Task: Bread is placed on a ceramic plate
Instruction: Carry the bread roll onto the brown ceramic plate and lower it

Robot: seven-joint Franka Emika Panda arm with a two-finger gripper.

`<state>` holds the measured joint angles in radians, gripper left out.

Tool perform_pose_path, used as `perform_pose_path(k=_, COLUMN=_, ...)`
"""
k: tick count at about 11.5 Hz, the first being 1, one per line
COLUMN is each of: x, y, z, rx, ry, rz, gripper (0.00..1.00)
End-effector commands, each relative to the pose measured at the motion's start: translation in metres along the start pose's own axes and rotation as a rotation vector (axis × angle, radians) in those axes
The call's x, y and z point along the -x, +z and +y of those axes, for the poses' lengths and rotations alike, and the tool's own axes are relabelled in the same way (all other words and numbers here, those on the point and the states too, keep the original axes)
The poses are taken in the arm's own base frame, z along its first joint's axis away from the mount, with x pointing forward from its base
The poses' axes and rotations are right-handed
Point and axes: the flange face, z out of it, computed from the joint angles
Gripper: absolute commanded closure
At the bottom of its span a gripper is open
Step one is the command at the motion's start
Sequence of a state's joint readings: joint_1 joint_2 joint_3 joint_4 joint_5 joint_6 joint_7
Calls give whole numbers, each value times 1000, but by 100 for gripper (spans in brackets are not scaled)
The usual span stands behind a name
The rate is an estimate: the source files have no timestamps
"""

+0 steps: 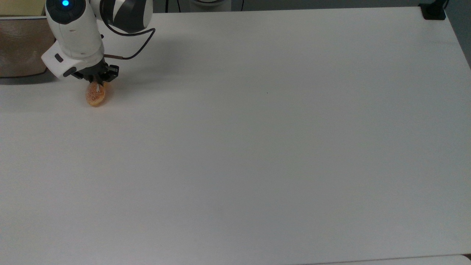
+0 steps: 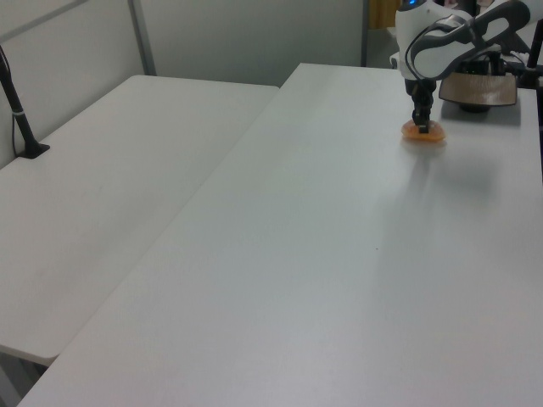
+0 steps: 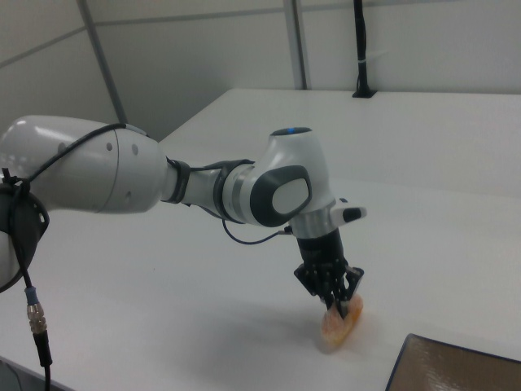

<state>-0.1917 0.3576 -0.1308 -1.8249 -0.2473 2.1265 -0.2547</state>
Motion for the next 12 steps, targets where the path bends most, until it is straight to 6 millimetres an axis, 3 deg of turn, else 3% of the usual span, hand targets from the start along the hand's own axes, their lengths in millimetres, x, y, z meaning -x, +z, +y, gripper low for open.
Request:
perform_pose_path(k=1, x=13, y=-49, z=14, rx=9, ry=32, rz=87, gripper=81)
perform_pose_path(k=3, x=24, y=-66, z=34, rx=0, ry=70, rz=123, gripper=81)
perform_pose_path(k=6, x=60, y=-71, z=94, rx=24, ry=94, rz=123, gripper=79)
perform_pose_path(k=10, x=129, y=-39, z=188, rx=43, ry=60, rz=66, gripper=79)
perform_pose_path(k=12, x=134, y=-26, z=195, rx=-23, ry=114, rz=119, gripper=75)
